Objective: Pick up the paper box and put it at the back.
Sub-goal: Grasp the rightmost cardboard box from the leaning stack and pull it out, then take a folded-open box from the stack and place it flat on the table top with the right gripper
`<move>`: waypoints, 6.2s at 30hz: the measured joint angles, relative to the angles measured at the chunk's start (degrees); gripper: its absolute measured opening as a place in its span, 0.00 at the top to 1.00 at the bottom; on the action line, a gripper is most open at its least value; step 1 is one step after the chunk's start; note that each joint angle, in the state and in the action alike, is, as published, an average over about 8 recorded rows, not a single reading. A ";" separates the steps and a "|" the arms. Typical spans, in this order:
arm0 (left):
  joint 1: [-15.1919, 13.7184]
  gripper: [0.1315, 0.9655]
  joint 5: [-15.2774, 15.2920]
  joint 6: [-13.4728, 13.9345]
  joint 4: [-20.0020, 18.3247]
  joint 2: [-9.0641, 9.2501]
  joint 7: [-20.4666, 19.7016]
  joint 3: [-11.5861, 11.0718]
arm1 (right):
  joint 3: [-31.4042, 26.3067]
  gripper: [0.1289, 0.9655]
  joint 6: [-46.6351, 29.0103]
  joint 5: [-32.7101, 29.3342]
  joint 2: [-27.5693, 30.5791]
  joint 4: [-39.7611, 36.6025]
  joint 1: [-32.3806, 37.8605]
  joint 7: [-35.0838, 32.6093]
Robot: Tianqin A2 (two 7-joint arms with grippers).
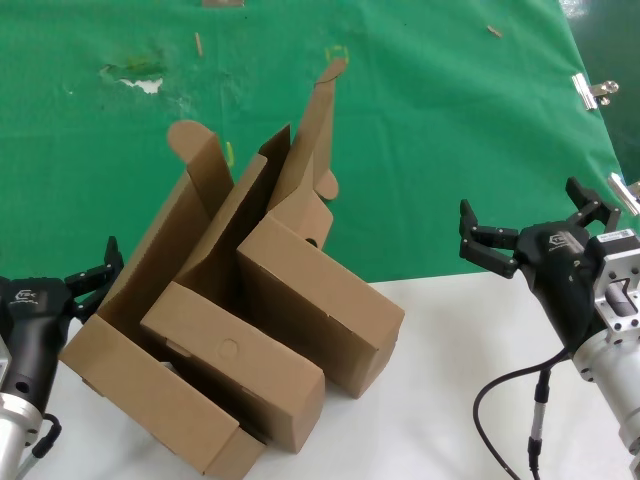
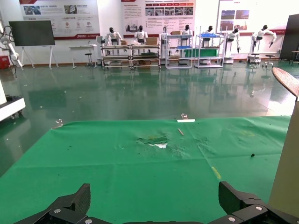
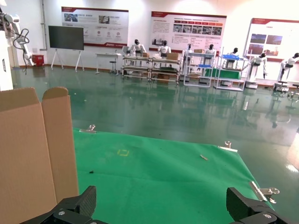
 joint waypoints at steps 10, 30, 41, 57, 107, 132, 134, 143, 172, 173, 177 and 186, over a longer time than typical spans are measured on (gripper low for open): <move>0.00 0.00 0.00 0.00 0.00 0.00 0.00 0.00 | 0.00 0.00 0.00 0.00 0.00 0.00 0.00 0.00; 0.00 0.00 0.00 0.00 0.00 0.00 0.00 0.00 | 0.00 0.00 0.00 0.00 0.00 0.00 0.00 0.00; 0.00 0.00 0.00 0.00 0.00 0.00 0.00 0.00 | 0.00 0.00 0.00 0.00 0.00 0.00 0.00 0.00; 0.00 0.00 0.00 0.00 0.00 0.00 0.00 0.00 | 0.00 0.00 0.00 0.00 0.00 0.00 0.00 0.00; 0.00 0.25 0.00 0.00 0.00 0.00 0.00 0.00 | 21.34 0.00 -30.60 6.09 3.31 2.57 -13.72 -45.64; 0.00 0.85 0.00 0.00 0.00 0.00 0.00 0.00 | 5.60 0.02 -42.85 5.01 10.99 -1.06 -10.75 -55.78; 0.00 0.89 0.00 0.00 0.00 0.00 0.00 0.00 | 4.63 0.02 -43.01 5.14 11.01 -1.25 -10.17 -55.22; 0.00 0.95 0.01 0.00 0.00 0.00 -0.01 0.00 | 1.94 0.12 -42.64 5.52 10.85 -2.58 -7.99 -53.42; 0.00 0.99 0.01 0.00 0.00 0.00 -0.01 0.00 | -1.12 0.78 -39.04 4.89 9.95 -3.64 -6.37 -52.11; 0.00 0.99 0.01 0.00 0.00 0.00 -0.02 0.00 | -1.14 0.78 -39.09 4.98 9.97 -3.63 -6.38 -52.06; 0.00 0.99 0.02 0.00 0.00 0.00 -0.04 0.00 | -1.09 0.85 -39.36 5.44 10.09 -3.63 -6.35 -51.73; 0.00 0.99 0.03 0.00 0.00 0.00 -0.04 0.00 | -0.84 0.93 -40.10 6.33 10.42 -3.76 -6.25 -51.17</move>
